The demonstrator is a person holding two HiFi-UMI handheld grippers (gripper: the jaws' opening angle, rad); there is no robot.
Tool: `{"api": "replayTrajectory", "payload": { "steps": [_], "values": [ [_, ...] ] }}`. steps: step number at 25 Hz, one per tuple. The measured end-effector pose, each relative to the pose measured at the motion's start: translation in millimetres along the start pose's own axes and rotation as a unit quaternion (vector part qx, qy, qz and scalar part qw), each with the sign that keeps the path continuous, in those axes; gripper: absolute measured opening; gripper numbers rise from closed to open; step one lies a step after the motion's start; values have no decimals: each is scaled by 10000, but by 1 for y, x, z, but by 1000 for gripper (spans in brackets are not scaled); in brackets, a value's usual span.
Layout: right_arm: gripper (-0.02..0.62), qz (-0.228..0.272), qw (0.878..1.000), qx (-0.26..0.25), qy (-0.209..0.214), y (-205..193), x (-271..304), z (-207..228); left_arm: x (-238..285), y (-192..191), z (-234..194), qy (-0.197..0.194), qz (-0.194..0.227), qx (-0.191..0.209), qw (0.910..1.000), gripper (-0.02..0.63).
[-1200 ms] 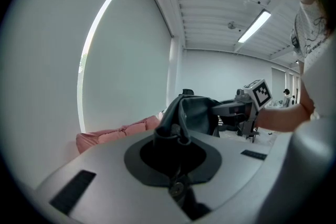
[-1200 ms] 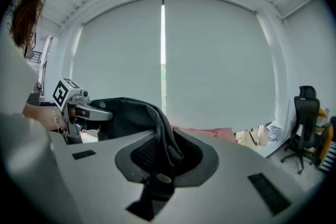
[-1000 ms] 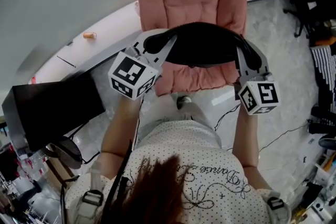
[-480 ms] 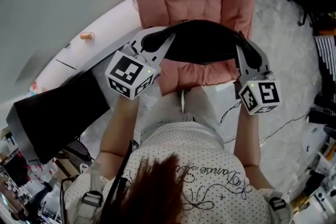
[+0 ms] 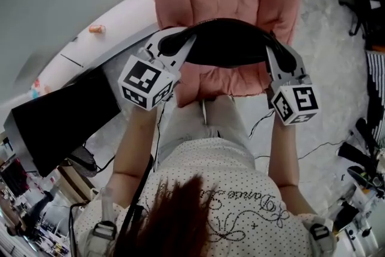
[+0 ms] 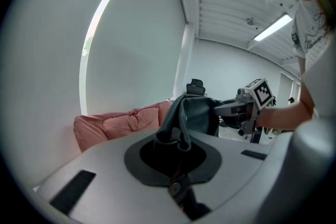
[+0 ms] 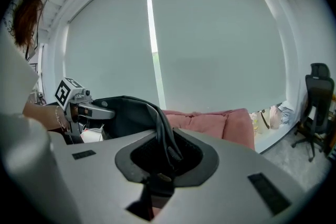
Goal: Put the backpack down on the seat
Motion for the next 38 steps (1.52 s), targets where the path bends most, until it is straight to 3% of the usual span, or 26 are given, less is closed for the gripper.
{"api": "replayTrajectory", "payload": {
  "steps": [12, 21, 27, 38],
  "values": [
    [66, -640, 9961, 468, 378, -76, 33, 40, 43, -68, -5, 277, -660, -499, 9962, 12],
    [66, -1233, 9898, 477, 529, -136, 46, 70, 83, -125, -7, 102, -1037, -789, 9914, 14],
    [67, -1711, 9816, 469, 708, -188, 55, 76, 96, -182, -8, -84, -1409, -1224, 9824, 14],
    [71, -2359, 9655, 735, 824, -277, 54, 83, 115, -265, 0, -243, -2008, -1403, 9692, 17]
  ]
}}
Point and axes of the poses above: the fingertips, and each gripper's own axes: x forward along the fingers, z to its right, y out of its top, the point moved 2 cm from there along -x, backward along the fingers, and after that the axes turned 6 degrees about z, right-handed, at the moved point
